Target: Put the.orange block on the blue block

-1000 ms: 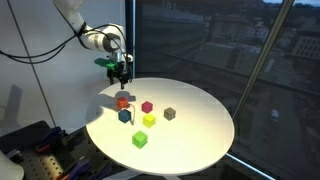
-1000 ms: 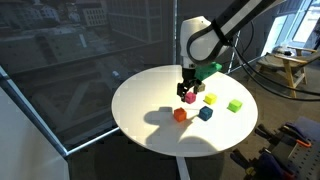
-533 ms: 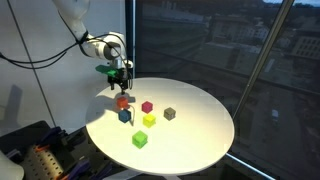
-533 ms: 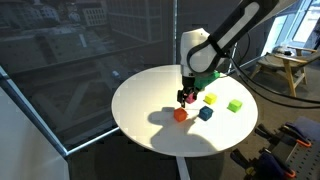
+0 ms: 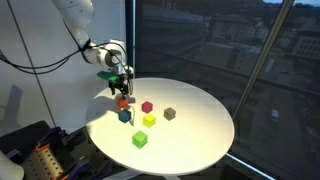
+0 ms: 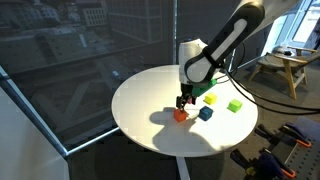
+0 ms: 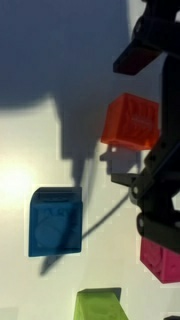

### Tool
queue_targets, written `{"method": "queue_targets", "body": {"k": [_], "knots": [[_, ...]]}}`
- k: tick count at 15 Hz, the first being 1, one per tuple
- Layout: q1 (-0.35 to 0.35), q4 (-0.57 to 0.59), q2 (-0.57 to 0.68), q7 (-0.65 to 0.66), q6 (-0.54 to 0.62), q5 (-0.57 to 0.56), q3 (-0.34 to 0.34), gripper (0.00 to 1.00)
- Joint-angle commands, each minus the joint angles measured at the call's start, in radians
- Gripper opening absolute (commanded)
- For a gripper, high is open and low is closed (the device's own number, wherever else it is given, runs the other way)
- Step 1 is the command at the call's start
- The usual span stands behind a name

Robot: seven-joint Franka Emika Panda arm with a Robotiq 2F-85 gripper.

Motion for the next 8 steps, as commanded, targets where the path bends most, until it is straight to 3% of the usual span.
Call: {"method": "queue_targets", "body": {"k": [1,8], "knots": [[0.016,0.074,0.053,0.028,-0.012,-0.023,-0.018,1.0],[0.024,0.176,0.144,0.022,-0.022,-0.017,-0.023,1.0]]}}
